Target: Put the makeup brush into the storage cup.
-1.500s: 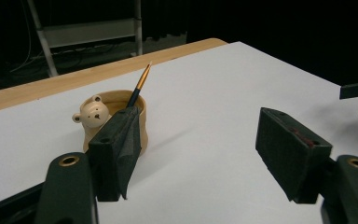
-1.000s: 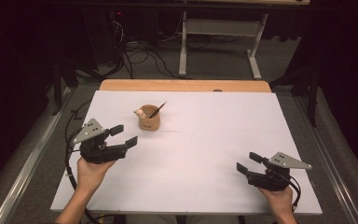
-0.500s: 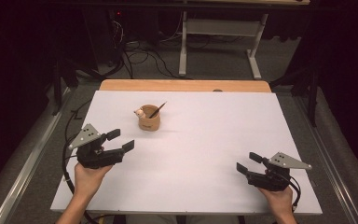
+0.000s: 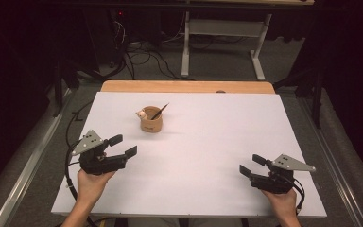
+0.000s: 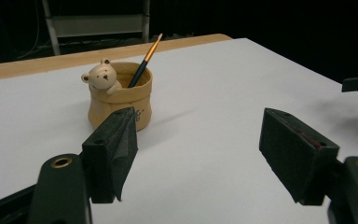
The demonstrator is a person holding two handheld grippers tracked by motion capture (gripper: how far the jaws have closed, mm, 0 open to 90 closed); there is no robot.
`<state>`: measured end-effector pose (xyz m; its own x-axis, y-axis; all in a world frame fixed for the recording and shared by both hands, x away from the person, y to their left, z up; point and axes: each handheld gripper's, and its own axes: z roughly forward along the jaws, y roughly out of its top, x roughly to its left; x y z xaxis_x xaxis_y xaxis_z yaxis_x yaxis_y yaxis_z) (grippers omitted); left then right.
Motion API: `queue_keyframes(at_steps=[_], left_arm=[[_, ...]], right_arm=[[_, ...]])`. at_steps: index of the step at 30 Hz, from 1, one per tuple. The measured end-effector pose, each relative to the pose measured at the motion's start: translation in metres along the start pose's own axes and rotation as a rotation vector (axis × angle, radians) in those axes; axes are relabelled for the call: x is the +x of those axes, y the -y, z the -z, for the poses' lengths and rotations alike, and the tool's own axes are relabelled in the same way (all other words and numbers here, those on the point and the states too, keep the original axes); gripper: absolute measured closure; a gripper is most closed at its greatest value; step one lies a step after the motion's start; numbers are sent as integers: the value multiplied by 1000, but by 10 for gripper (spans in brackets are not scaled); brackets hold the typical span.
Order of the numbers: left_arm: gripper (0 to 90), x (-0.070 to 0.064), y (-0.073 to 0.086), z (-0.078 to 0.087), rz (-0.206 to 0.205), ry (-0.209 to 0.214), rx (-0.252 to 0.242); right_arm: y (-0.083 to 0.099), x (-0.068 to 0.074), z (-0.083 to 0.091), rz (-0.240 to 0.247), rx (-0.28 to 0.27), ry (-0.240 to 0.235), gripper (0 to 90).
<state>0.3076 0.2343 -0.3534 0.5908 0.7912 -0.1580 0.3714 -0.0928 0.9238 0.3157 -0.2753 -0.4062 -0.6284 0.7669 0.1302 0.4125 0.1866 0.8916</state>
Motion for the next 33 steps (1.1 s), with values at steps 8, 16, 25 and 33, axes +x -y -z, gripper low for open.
queue_keyframes(at_steps=[8,16,25,33], left_arm=[[280,-1,6,-3,-3,-13,6],[279,-3,13,-6,3,-13,10],[273,-1,20,-8,12,-20,13],[268,2,26,-9,27,-34,-3]], right_arm=[[0,0,0,2,0,0,307],[0,0,0,6,-1,0,308],[0,1,-1,4,2,1,308],[0,1,-1,6,7,2,308]])
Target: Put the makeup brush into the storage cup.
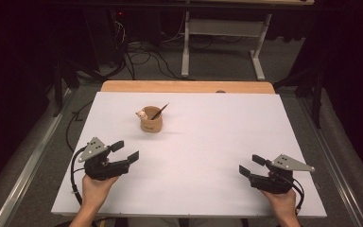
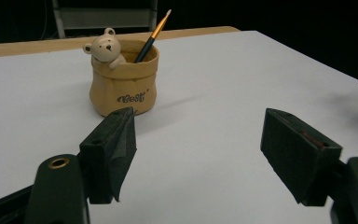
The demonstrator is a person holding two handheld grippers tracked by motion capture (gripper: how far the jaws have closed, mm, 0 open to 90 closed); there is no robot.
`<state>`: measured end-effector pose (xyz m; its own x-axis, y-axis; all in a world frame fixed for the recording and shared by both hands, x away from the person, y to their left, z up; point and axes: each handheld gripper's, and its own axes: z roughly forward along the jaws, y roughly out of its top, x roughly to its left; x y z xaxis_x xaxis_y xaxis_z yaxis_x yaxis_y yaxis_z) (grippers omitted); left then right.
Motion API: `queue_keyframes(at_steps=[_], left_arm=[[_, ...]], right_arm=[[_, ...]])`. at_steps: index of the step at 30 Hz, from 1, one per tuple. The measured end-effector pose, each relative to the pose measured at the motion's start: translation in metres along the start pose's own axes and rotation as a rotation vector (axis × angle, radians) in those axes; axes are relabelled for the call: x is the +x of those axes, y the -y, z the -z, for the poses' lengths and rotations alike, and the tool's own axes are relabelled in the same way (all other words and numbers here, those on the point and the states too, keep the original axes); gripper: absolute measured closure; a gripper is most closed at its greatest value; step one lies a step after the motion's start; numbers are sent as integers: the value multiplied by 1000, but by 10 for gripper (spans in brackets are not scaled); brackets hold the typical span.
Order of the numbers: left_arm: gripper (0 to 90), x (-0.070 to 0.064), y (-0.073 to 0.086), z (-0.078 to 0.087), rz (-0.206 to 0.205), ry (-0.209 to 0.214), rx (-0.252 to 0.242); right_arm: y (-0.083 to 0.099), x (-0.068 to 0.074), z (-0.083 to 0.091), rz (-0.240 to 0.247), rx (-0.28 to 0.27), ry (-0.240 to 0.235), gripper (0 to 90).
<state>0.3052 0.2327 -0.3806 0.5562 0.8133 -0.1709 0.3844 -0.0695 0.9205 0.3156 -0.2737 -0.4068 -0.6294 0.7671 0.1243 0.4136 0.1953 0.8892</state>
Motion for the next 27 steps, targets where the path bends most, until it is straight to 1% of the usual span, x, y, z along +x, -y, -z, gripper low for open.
queue_keyframes(at_steps=[5,9,12,17,24,27], left_arm=[[270,1,5,-1,-1,-24,2],[270,3,9,-3,3,-23,12],[269,6,12,-6,6,-28,35],[269,9,19,-10,6,-49,73],[272,10,20,-11,16,-52,66],[273,9,20,-11,12,-52,71]], right_arm=[[0,1,0,2,2,0,307],[0,1,0,4,0,1,307],[0,0,0,7,-1,1,307],[0,0,1,1,-4,4,307],[0,-3,2,-5,-8,13,308],[0,-4,2,-4,-10,12,307]])
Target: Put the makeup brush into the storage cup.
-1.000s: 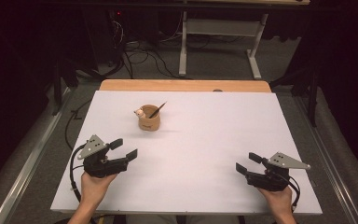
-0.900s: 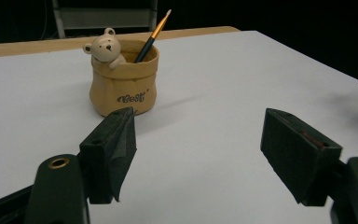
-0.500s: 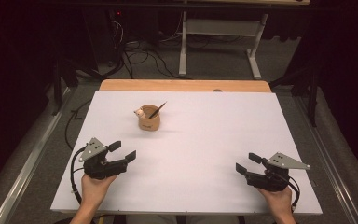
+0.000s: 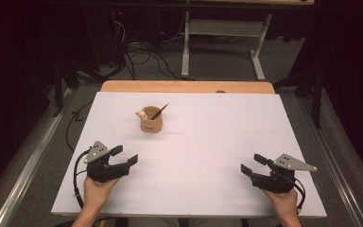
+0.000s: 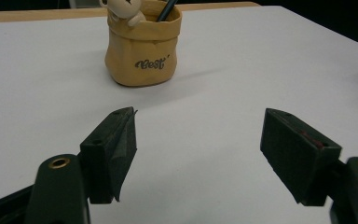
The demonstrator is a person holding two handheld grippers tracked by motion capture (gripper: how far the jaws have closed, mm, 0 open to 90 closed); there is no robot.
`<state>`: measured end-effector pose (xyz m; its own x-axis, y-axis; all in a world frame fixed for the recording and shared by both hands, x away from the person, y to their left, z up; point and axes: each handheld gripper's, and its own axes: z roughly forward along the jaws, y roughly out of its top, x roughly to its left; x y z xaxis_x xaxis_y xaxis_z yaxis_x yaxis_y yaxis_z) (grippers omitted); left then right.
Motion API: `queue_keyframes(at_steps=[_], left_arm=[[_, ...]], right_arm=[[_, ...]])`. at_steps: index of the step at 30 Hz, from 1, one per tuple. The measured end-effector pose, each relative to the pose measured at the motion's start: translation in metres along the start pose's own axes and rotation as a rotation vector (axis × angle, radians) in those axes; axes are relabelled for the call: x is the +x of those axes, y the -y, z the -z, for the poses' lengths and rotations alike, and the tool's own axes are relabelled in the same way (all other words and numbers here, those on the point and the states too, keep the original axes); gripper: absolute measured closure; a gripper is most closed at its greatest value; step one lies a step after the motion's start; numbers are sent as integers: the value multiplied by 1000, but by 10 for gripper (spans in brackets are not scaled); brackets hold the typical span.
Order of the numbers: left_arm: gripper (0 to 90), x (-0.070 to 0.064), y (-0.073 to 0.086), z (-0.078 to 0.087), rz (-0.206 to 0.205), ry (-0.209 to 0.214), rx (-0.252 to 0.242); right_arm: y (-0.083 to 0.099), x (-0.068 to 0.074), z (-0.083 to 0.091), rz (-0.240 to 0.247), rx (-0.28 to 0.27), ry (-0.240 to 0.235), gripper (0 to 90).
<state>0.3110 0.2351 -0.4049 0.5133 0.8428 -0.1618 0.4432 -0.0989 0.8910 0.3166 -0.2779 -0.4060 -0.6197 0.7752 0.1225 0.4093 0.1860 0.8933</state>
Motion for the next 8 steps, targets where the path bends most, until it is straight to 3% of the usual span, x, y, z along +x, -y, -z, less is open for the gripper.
queue_keyframes(at_steps=[8], left_arm=[[278,4,0,1,4,-4,13]], right_arm=[[0,-1,0,-5,-2,1,306]])
